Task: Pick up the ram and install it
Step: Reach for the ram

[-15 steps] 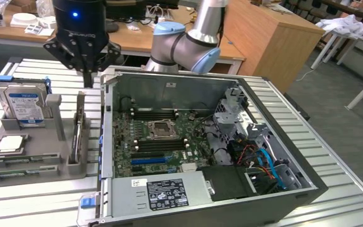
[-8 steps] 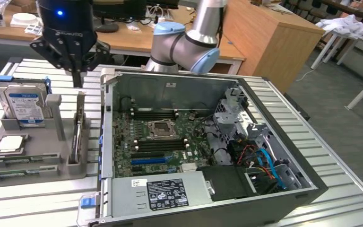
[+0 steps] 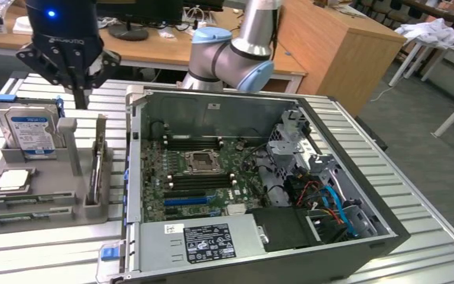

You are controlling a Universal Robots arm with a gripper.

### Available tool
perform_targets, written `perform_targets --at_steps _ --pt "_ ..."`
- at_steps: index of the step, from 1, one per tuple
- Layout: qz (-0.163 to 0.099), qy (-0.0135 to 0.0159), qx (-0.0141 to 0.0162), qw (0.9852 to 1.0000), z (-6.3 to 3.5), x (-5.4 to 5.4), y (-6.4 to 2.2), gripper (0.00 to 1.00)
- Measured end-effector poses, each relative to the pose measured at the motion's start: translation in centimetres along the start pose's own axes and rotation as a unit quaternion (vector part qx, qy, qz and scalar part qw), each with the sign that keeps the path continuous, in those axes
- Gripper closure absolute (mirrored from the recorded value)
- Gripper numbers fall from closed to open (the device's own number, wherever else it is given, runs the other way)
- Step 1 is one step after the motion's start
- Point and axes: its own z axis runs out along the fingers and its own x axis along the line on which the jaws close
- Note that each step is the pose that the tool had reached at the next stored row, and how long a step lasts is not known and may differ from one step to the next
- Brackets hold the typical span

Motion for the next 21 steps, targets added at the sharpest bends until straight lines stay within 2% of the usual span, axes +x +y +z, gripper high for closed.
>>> perform_targets --at_steps 21 --pt "0.0 0.0 0.0 1.0 0.23 6.6 -0.3 0.89"
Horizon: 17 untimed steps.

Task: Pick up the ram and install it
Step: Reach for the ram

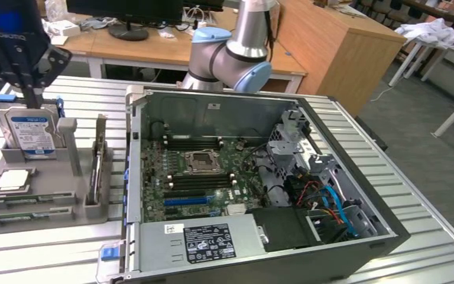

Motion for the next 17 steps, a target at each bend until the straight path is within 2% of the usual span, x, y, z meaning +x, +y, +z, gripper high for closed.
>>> perform_targets --at_steps 2,11,17 --pt "0.0 0.0 0.0 1.0 0.02 0.43 -0.02 0.89" --pt "0.0 0.0 0.0 1.0 0.02 0.45 -0.02 0.89" --pt "0.0 0.0 0.0 1.0 0.02 1.12 -0.07 0.89"
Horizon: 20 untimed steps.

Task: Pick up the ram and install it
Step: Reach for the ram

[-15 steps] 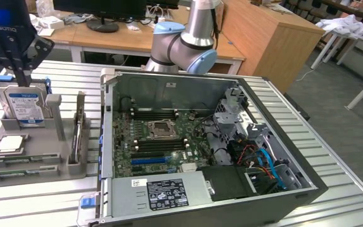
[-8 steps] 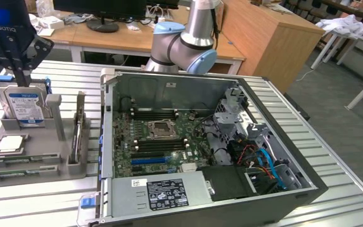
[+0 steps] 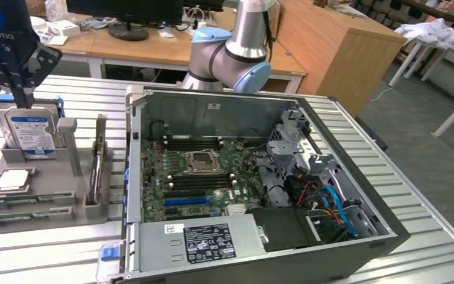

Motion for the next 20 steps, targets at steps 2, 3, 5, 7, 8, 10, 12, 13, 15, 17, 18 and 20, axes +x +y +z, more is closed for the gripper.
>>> perform_targets --at_steps 2,3,5,7,8,10,12,13,15,17,18,20 --pt "0.0 0.0 0.0 1.0 0.0 0.0 0.0 0.89" --pt "0.0 0.0 0.0 1.0 0.0 0.0 0.0 0.89" --pt "0.0 0.0 0.0 1.0 0.0 0.0 0.0 0.89" --pt "0.0 0.0 0.0 1.0 0.0 0.0 -0.03 0.89" --pt "0.0 0.0001 0.0 1.0 -0.01 0.0 -0.1 0.89" --pt "0.0 0.0 0.0 1.0 -0.02 0.0 -0.33 0.89" --pt "0.0 0.0 0.0 1.0 -0.03 0.0 -0.62 0.89" --pt "0.0 0.0 0.0 1.0 -0.03 0.0 -0.79 0.89" --pt "0.0 0.0 0.0 1.0 -0.05 0.0 -1.14 0.89" --pt "0.0 0.0 0.0 1.0 -0.06 0.0 -1.5 0.89" --pt "0.0 0.0 0.0 1.0 -0.07 -0.1 -1.69 0.89" --pt "0.0 0.0 0.0 1.0 -0.09 -0.1 -2.04 0.89"
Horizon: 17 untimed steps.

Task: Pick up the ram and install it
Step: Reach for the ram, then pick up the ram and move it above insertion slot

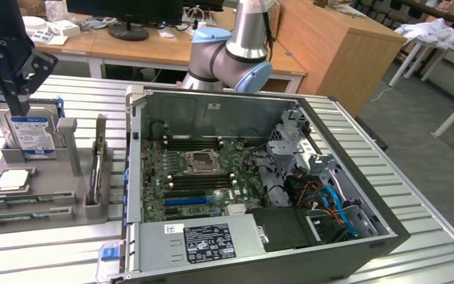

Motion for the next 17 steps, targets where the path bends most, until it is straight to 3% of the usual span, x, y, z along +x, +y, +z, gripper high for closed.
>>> perform_targets --at_steps 9,17 --pt "0.0 0.0001 0.0 1.0 -0.05 -0.1 -1.49 0.89" --pt "0.0 0.0001 0.0 1.0 -0.06 -0.1 -1.51 0.89"
